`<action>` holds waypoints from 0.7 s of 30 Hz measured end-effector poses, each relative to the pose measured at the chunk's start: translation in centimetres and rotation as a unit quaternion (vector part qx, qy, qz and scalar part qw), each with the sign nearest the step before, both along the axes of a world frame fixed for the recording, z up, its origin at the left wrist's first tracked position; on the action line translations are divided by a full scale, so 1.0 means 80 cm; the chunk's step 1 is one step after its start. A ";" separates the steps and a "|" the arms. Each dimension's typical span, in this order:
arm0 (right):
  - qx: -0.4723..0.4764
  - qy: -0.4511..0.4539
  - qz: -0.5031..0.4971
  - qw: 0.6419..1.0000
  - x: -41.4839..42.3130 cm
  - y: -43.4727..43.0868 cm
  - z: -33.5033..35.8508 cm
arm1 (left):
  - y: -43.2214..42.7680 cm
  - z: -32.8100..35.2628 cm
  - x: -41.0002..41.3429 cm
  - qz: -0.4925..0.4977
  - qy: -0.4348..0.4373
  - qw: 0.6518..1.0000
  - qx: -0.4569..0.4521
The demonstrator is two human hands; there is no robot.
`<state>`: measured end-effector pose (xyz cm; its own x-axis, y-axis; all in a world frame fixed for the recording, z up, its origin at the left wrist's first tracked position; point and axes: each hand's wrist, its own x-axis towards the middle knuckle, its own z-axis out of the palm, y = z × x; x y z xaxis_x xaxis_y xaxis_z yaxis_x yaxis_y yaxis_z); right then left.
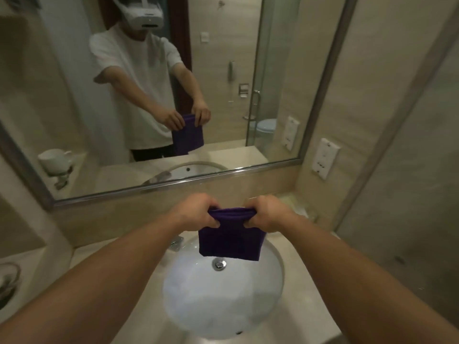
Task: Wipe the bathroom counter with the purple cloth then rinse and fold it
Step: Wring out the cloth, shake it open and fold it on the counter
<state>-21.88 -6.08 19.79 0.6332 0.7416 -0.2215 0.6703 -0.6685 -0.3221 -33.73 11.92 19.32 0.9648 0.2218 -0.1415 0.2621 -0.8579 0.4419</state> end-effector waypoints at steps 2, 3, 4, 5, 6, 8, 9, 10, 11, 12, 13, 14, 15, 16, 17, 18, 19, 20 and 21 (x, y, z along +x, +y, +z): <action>0.003 0.004 -0.014 1.000 0.025 -0.028 0.004 | -0.025 0.004 0.031 -0.016 -0.004 1.000 0.013; 0.001 0.004 -0.017 1.000 0.038 -0.043 0.007 | -0.037 0.004 0.047 -0.020 -0.004 1.000 0.013; 0.000 0.001 -0.016 1.000 0.051 -0.055 0.008 | -0.049 0.004 0.063 -0.021 -0.004 1.000 0.013; 0.000 0.001 -0.016 1.000 0.063 -0.066 0.009 | -0.059 0.003 0.076 -0.022 -0.004 1.000 0.014; 0.000 0.002 -0.017 1.000 0.078 -0.078 0.009 | -0.072 0.002 0.092 -0.023 -0.003 1.000 0.015; -0.007 0.000 -0.014 1.000 0.106 -0.098 0.008 | -0.095 -0.002 0.121 -0.016 -0.002 1.000 0.012; -0.010 -0.004 -0.011 1.000 0.119 -0.106 0.008 | -0.105 -0.005 0.135 -0.012 -0.001 1.000 0.012; -0.012 -0.008 -0.012 1.000 0.131 -0.112 0.008 | -0.113 -0.008 0.147 -0.008 0.003 1.000 0.015; -0.013 -0.013 -0.013 1.000 0.144 -0.119 0.007 | -0.121 -0.012 0.161 -0.001 0.006 1.000 0.015; -0.014 -0.017 -0.012 1.000 0.156 -0.125 0.006 | -0.128 -0.016 0.174 0.007 0.009 1.000 0.014; -0.017 -0.019 -0.012 1.000 0.168 -0.129 0.005 | -0.134 -0.021 0.187 0.015 0.013 1.000 0.010; -0.020 -0.018 -0.015 1.000 0.180 -0.133 0.003 | -0.140 -0.027 0.199 0.020 0.019 1.000 0.005; -0.023 -0.014 -0.020 0.999 0.189 -0.135 0.001 | -0.144 -0.032 0.208 0.022 0.025 0.999 0.001; -0.026 -0.010 -0.025 0.999 0.201 -0.135 -0.002 | -0.147 -0.039 0.221 0.024 0.030 0.999 -0.005; -0.030 -0.010 -0.030 0.999 0.213 -0.135 -0.005 | -0.148 -0.046 0.234 0.025 0.035 0.999 -0.011; -0.034 -0.010 -0.038 0.999 0.226 -0.134 -0.008 | -0.148 -0.053 0.249 0.022 0.039 0.999 -0.017; -0.037 -0.010 -0.046 0.998 0.238 -0.132 -0.012 | -0.147 -0.059 0.263 0.016 0.045 0.999 -0.021; -0.044 -0.012 -0.055 0.997 0.248 -0.130 -0.016 | -0.145 -0.066 0.277 0.007 0.051 0.998 -0.026; -0.053 -0.016 -0.064 0.996 0.261 -0.127 -0.021 | -0.141 -0.074 0.295 -0.004 0.057 0.998 -0.031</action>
<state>-1.04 -16.20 18.15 0.7290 0.6280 -0.2724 0.5861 -0.7782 -0.2255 -10.12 0.60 13.44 0.9434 0.2025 -0.2627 0.3072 -0.8320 0.4620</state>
